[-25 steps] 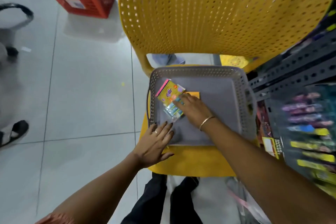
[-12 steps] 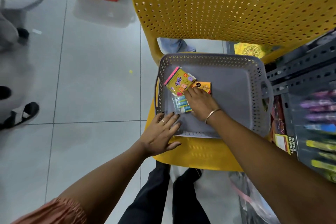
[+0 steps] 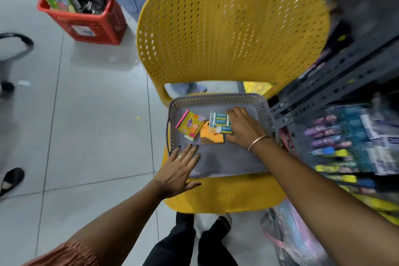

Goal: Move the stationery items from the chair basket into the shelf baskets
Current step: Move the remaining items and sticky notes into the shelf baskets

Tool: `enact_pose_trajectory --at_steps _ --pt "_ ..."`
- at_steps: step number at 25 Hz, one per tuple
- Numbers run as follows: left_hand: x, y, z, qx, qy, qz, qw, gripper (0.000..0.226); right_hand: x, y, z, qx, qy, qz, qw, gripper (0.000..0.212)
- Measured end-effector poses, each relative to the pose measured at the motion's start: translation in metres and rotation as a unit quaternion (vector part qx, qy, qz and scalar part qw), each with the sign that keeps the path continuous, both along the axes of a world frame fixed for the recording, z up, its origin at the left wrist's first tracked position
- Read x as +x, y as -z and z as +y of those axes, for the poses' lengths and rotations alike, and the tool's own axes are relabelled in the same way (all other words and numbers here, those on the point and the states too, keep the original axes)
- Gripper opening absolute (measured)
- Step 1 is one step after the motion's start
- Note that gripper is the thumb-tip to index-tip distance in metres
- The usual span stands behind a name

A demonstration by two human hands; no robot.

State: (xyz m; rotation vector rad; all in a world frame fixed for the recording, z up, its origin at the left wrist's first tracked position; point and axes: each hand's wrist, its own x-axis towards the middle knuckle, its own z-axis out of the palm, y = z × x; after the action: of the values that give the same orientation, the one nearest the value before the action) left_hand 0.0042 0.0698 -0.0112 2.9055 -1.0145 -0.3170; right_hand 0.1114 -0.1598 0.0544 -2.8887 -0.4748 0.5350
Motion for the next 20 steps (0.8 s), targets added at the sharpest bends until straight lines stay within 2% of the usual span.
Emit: enact_pose_trajectory --at_steps 7,10,13,16,18,20 --pt "0.089 -0.132 -0.066 -0.098 0.064 -0.095 0.989 0.081 0.0 -0.189 -0.062 0.058 0.165 -0.121 0.977 0.056" --pt "0.115 -0.191 -0.123 -0.141 0.144 -0.137 0.97 0.078 -0.017 -0.269 -0.108 0.068 0.225 -0.164 0.958 0.056" --pt "0.128 -0.231 -0.182 -0.148 0.231 -0.175 0.946 0.08 -0.048 -0.333 -0.152 0.059 0.284 -0.178 0.94 0.053" --pt "0.127 -0.265 -0.245 -0.173 0.297 -0.203 0.917 0.077 -0.09 -0.373 -0.202 0.036 0.344 -0.211 0.914 0.048" --pt "0.123 -0.284 -0.279 -0.185 0.325 -0.217 0.902 0.078 -0.115 -0.386 -0.233 0.014 0.378 -0.213 0.901 0.055" --pt "0.125 -0.294 -0.309 -0.165 0.336 -0.222 0.9 0.08 -0.139 -0.39 -0.265 -0.011 0.417 -0.202 0.886 0.06"
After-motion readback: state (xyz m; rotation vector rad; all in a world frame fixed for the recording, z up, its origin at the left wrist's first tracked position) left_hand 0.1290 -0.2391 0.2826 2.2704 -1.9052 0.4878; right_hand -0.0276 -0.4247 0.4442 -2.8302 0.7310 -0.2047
